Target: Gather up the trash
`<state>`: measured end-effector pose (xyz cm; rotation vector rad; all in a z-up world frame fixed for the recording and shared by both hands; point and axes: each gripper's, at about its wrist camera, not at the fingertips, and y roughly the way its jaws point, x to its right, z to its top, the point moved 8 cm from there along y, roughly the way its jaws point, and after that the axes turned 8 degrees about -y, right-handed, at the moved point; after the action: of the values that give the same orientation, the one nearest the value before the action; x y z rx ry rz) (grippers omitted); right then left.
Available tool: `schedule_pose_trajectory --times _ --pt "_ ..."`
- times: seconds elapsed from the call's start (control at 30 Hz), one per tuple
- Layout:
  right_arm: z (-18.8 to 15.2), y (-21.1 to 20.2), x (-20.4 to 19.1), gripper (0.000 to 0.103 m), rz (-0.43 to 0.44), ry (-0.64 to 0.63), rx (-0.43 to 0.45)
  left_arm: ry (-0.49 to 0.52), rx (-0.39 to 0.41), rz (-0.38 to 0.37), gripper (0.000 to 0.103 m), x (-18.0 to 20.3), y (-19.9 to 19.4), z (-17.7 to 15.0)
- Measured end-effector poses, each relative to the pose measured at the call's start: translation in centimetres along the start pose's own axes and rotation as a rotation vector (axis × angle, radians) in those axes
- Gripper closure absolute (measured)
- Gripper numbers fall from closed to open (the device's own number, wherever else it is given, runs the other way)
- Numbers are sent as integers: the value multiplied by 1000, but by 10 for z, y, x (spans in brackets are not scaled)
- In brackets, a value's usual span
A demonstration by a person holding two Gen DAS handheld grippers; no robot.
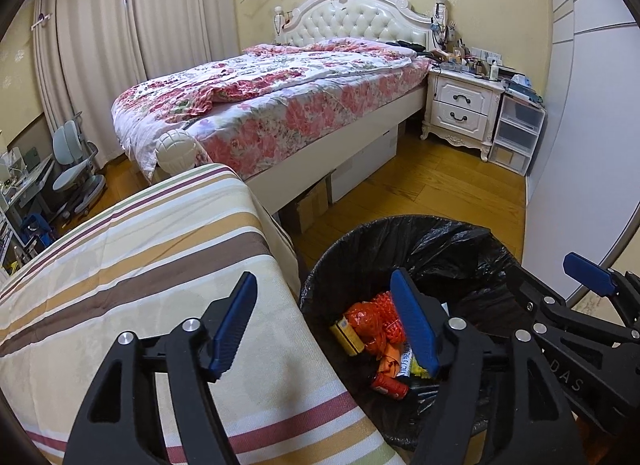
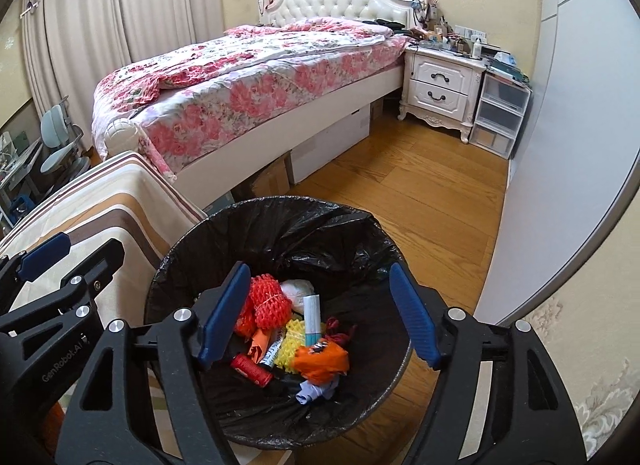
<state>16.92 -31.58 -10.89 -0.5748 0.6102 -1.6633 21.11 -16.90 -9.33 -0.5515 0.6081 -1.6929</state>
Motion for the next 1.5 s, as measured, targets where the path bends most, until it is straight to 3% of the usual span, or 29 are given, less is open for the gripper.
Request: schedule_pose_trajectory --times 0.7,1.5 --pt "-16 -75 -25 18 -25 -33 87 -51 97 49 22 -42 -81 -24" --pt "-37 -142 -57 16 -12 -97 183 -111 145 64 20 -75 -141 -54"
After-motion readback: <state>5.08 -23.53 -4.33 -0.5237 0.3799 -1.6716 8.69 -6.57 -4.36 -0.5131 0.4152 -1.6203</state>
